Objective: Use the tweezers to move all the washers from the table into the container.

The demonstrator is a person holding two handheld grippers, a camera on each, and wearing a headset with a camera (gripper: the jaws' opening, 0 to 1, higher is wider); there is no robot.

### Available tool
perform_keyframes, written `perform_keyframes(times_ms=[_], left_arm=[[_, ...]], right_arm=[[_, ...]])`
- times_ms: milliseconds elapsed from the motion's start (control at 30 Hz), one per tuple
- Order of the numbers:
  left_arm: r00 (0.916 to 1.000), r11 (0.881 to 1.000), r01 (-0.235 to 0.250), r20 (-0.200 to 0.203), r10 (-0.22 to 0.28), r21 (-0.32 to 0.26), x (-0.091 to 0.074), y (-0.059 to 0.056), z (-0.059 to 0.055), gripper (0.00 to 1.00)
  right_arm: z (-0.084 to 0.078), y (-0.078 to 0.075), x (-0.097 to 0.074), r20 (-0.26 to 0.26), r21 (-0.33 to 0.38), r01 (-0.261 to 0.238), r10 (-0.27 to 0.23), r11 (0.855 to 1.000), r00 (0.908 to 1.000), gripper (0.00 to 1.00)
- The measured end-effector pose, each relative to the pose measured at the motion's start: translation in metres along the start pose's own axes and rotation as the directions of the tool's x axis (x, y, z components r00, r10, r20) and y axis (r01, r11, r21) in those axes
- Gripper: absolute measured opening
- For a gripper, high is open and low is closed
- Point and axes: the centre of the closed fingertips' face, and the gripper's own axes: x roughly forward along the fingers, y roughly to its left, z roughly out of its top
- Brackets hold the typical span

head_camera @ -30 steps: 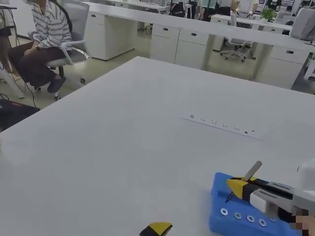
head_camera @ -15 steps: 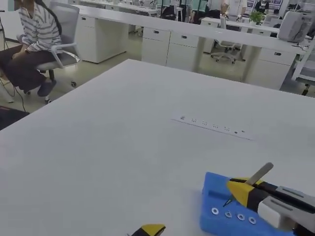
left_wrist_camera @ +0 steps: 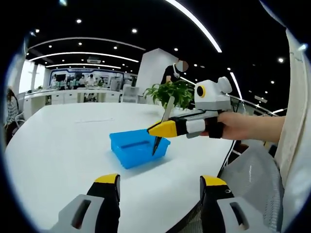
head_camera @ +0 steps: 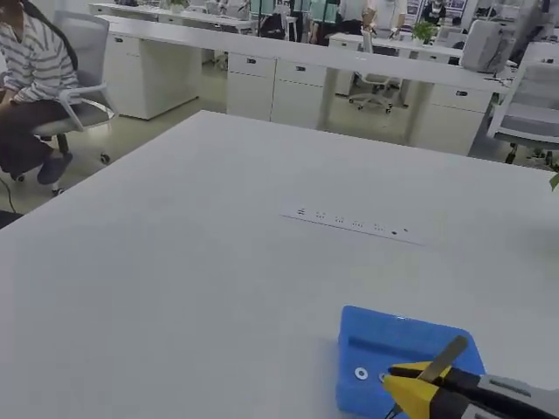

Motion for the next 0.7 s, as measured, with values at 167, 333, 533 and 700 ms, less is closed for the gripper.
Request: perform_keyframes(times_ms=[167,333,533,700], left_arm=[[0.9974,0.997,0.068,0.026,-0.067,-0.030,-0.007,-0.004,0.019,0.47],[0.9923,0.990,0.124,-0.002,-0.124,0.072,-0.010,-0.011,0.034,0.37],[0.9684,0.963,0.249,-0.039,-0.246,0.101,-0.011,-0.027,0.045,0.30],[0.9500,0.948,0.312,-0.033,-0.310,0.070,-0.008,-0.034,0.051,0.24]], right_arm=[[-0.007,0.013,-0.006,-0.017,0.008,-0.060,0.061,0.998,0.9980,0.04],[-0.012,0.028,-0.011,-0.039,0.005,-0.128,0.128,0.992,0.9910,0.04],[-0.027,0.041,-0.017,-0.105,-0.034,-0.204,0.199,0.978,0.9743,0.04],[-0.042,0.058,-0.019,-0.177,-0.070,-0.292,0.276,0.954,0.9447,0.04]])
